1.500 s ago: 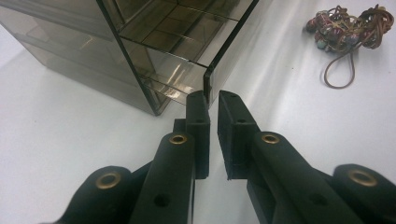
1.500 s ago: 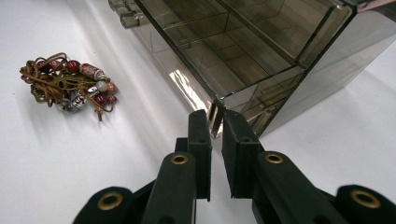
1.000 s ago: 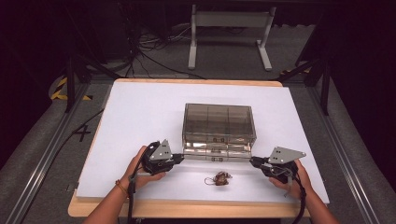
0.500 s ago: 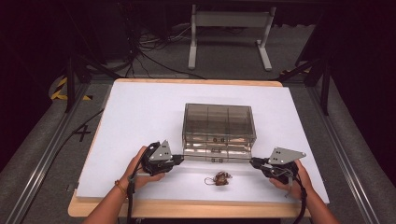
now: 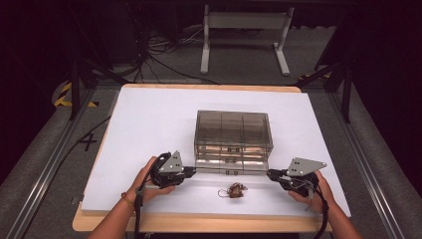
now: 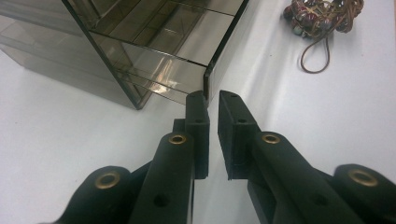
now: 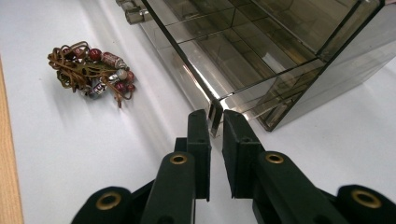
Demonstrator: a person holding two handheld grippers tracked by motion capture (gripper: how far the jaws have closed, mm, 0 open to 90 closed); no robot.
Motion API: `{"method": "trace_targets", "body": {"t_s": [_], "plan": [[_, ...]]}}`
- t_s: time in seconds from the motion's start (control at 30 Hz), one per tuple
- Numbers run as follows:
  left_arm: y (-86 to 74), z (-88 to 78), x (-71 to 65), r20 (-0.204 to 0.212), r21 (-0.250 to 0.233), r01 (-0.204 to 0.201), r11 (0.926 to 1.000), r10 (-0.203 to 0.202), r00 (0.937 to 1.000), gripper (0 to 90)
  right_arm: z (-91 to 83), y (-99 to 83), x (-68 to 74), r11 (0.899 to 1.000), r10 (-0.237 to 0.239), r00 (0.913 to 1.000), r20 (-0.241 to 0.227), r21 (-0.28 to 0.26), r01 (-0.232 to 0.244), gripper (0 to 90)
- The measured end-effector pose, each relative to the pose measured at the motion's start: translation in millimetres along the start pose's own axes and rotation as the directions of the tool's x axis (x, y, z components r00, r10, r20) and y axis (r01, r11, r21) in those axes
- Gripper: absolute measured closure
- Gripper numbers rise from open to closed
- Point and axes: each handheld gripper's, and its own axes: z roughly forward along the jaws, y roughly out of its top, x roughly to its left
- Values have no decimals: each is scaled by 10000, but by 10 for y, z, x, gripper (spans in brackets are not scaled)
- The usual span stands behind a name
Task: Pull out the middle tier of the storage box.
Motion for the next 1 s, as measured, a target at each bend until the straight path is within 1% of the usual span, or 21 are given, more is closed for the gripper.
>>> {"method": "trace_targets", "body": {"t_s": [0.43,0.5,0.63,0.73,0.8,0.83,0.9,0.93,1.0], "plan": [[-3,-11,-17,161,134,-175,9998,173,9997,823,-13,1,7,9998,-47,9997,-252,171,51,816],[-1,-10,-23,194,158,-278,9995,275,9994,824,-12,3,8,9997,-66,9996,-256,223,72,809],[0,-7,-31,281,170,-236,9996,231,9993,823,-15,1,6,9997,-36,9996,-273,232,43,806],[5,-11,-35,297,180,-321,9993,316,9991,812,-15,5,7,9996,-69,9996,-280,277,77,787],[8,-14,-43,278,209,-369,9991,363,9990,799,-12,11,8,9995,-63,9995,-316,313,73,751],[11,-16,-48,282,247,-426,9988,419,9987,793,-13,15,11,9994,-65,9992,-382,337,78,729],[15,-22,-57,271,278,-497,9984,489,9984,782,-30,26,13,9990,-76,9984,-562,425,100,716],[21,-30,-60,276,313,-573,9979,564,9980,769,-41,31,15,9993,-82,9983,-578,361,103,703],[24,-44,-58,220,254,-549,9982,544,9983,761,-54,39,18,9996,-31,9981,-609,286,49,691]]}}
